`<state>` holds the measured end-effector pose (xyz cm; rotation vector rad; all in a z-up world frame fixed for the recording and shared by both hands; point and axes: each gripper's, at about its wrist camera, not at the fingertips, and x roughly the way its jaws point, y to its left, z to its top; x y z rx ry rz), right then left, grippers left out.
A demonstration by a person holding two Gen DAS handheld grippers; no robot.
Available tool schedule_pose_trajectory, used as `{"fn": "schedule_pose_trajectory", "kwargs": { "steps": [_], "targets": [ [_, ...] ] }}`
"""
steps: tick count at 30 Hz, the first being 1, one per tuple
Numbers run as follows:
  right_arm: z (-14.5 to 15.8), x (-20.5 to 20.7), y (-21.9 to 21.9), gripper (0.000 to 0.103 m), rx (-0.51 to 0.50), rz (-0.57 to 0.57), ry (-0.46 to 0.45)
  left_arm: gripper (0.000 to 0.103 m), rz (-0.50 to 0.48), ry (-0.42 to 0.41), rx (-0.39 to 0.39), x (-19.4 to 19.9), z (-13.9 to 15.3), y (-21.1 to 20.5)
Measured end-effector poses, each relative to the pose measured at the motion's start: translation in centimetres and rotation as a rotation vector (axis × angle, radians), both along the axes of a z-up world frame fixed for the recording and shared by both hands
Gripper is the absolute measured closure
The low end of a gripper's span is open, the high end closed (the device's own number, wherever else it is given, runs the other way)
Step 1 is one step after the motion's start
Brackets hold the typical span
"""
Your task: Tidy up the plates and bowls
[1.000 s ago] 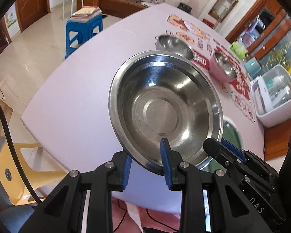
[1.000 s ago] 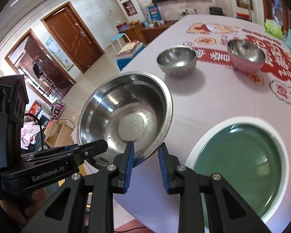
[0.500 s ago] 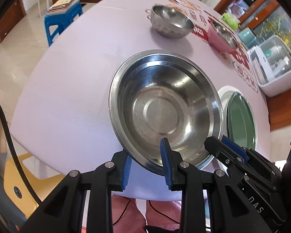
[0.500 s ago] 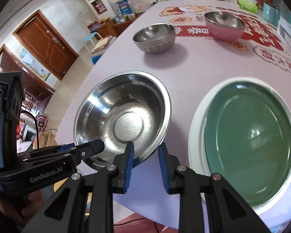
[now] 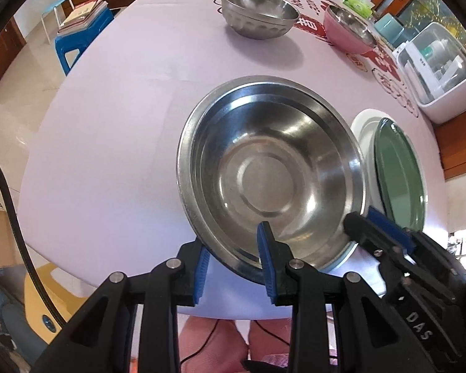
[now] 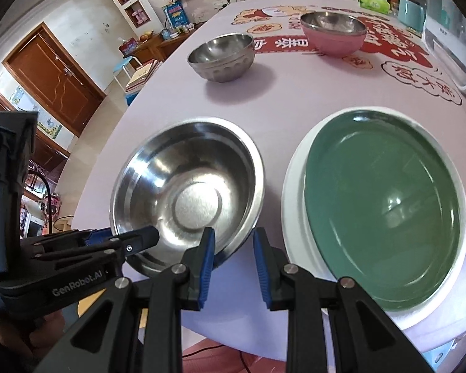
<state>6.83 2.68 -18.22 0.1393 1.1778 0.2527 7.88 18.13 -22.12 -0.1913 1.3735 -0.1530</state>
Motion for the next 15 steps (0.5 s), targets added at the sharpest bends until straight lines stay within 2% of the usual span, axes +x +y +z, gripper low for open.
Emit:
{"fn": "schedule_pose_trajectory", "kwargs": {
  "steps": [5,7,10,15],
  "targets": [
    [0.6,0.4,-0.1,0.077,-0.006,0.001,-0.011,0.07,0.017,-0.015,0.023,0.1,0.7,0.9],
    [1.0,0.6,-0.2,0.077,-0.011,0.005,-0.02,0.065,0.023,-0.026,0.025,0.2,1.1,1.2],
    [1.7,1.0,-0.3,0.07,-0.017,0.015,-0.039,0.057,0.038,-0.045,0.032,0.3,1.9,1.7],
    [3.2,1.6,-0.6,0.064,-0.022,0.036,-0.082,0.055,0.054,-0.082,0.034,0.9,3.7,1.7]
  ]
}}
